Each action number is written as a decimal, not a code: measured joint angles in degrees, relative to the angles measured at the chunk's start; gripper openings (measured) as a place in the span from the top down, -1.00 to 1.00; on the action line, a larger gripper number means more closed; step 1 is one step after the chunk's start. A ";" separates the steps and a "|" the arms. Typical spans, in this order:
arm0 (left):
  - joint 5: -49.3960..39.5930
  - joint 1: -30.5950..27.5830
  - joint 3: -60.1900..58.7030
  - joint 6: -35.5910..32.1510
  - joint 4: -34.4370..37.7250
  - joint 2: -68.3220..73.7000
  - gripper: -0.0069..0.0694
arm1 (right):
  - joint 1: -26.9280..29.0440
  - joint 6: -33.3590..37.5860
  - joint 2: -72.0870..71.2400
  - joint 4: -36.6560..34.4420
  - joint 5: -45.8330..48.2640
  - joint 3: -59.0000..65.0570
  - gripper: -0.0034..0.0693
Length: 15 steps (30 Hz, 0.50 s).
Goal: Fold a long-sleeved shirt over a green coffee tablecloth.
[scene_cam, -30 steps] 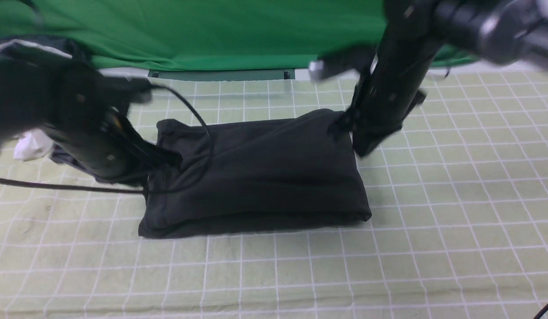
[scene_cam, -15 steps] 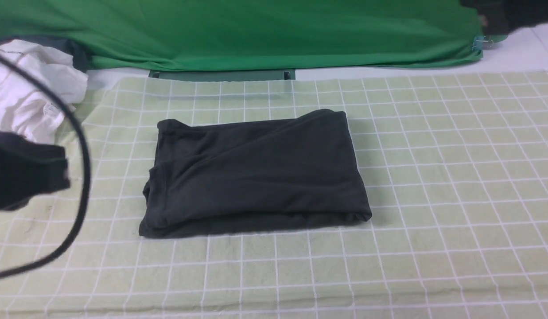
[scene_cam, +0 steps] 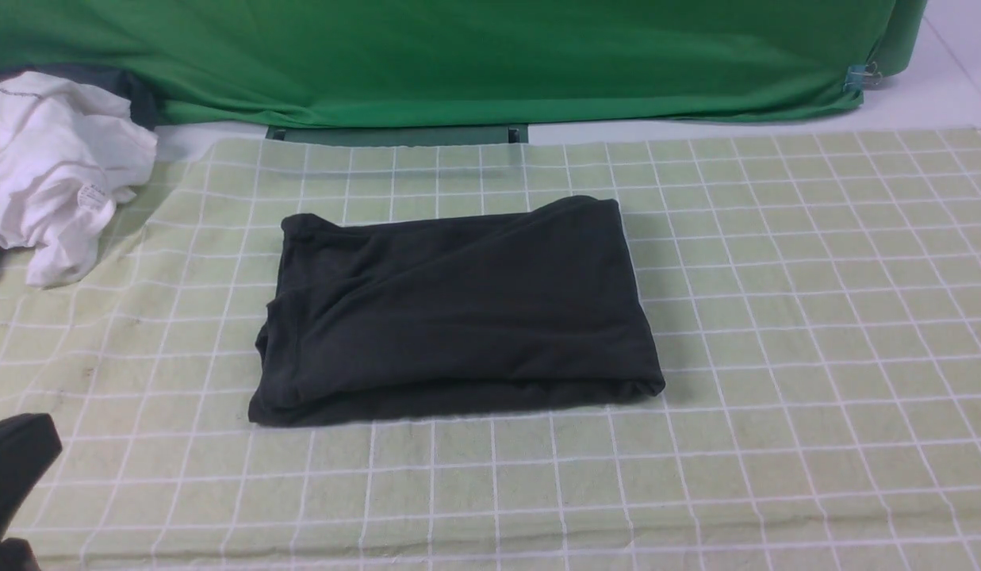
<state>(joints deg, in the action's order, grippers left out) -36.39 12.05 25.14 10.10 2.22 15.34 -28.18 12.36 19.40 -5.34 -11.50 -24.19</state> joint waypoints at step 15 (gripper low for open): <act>9.33 0.00 -2.34 -0.09 2.71 -0.16 0.78 | 0.00 0.03 -10.80 0.04 -0.14 1.96 0.47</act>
<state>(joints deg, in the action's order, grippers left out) -27.06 12.05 22.80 10.01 4.93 15.18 -28.18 12.40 8.60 -5.30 -11.63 -22.23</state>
